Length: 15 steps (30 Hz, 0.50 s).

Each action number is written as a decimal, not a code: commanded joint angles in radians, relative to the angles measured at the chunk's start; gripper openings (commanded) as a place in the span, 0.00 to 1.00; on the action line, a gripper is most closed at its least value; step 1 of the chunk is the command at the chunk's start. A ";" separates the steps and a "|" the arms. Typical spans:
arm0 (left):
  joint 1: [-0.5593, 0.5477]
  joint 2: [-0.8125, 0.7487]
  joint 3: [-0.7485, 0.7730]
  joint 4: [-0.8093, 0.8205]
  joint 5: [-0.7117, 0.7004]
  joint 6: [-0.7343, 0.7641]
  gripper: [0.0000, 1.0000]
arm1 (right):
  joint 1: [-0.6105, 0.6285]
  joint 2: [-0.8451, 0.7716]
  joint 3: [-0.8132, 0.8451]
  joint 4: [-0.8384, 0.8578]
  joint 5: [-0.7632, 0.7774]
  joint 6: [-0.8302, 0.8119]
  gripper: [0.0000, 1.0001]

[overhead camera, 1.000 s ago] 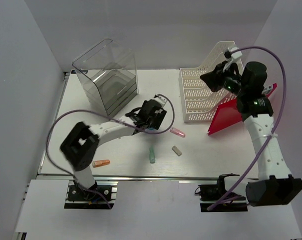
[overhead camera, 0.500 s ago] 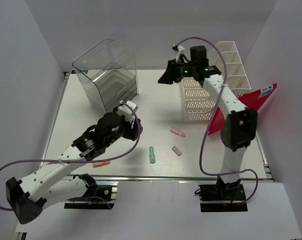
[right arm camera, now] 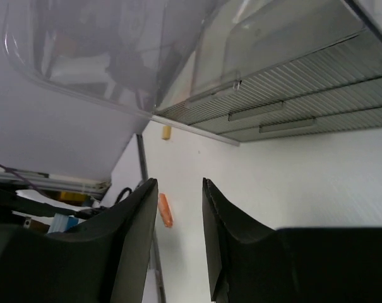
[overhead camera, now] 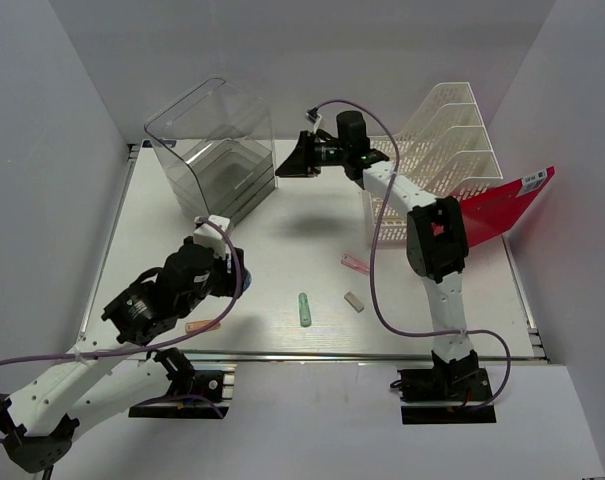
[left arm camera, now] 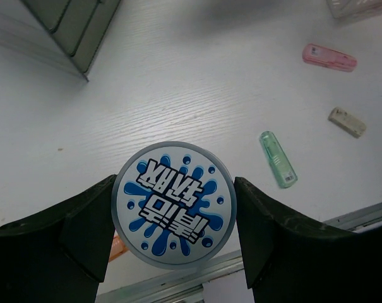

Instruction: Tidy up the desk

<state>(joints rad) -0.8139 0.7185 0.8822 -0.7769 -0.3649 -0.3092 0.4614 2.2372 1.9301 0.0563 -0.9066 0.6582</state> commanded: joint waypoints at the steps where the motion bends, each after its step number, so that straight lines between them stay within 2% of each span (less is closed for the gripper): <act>1: -0.002 -0.036 0.054 -0.058 -0.104 -0.059 0.00 | 0.028 0.050 0.035 0.253 -0.032 0.231 0.40; 7: -0.002 -0.019 0.057 -0.075 -0.140 -0.099 0.00 | 0.052 0.139 0.064 0.370 0.028 0.365 0.40; 15: -0.002 0.001 0.046 -0.059 -0.144 -0.097 0.00 | 0.079 0.180 0.089 0.414 0.113 0.386 0.42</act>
<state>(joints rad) -0.8139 0.7151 0.8989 -0.8646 -0.4789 -0.3973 0.5308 2.4153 1.9602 0.3649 -0.8341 1.0084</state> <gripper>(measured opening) 0.777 0.421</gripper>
